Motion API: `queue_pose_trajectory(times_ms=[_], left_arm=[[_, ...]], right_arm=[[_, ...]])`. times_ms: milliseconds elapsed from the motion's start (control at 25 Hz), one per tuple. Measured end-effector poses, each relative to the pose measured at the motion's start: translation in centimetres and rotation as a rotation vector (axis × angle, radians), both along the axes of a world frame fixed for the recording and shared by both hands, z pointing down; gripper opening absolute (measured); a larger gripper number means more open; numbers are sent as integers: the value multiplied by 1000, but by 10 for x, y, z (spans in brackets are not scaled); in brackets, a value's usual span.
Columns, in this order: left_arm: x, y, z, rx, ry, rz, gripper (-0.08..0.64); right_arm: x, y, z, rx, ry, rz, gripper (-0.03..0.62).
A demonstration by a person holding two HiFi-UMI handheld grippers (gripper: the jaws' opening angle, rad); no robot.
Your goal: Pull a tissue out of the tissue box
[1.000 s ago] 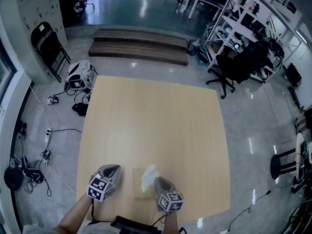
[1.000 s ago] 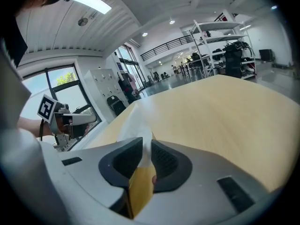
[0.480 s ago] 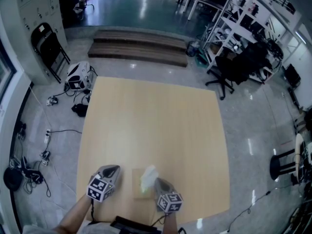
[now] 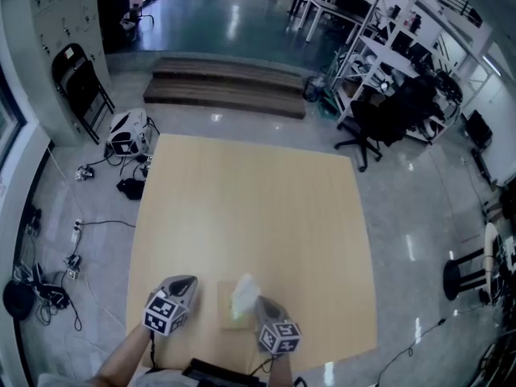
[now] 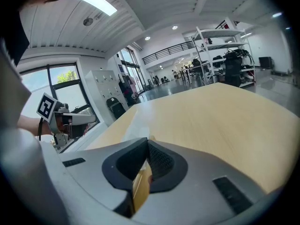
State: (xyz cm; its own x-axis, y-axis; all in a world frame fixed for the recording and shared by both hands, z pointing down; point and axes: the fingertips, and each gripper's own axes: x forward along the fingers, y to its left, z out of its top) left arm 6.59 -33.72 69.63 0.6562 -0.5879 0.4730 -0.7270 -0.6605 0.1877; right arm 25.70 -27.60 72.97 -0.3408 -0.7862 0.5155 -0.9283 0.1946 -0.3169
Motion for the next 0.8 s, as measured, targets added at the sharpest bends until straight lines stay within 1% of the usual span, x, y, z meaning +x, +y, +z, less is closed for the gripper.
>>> queue_pose_trajectory(times_ms=[360,600,800], left_arm=[[-5,1,-11,27,20,-10,8],[0,5,-24,43,50,-8,8],[-4,6,-30,58,60,-20,8]], right_arm=[[-1,-8,-31,72,25,-3,3],[7,-16,-57,135,45,5,3],[11,-23,-79,183,69,4,3]])
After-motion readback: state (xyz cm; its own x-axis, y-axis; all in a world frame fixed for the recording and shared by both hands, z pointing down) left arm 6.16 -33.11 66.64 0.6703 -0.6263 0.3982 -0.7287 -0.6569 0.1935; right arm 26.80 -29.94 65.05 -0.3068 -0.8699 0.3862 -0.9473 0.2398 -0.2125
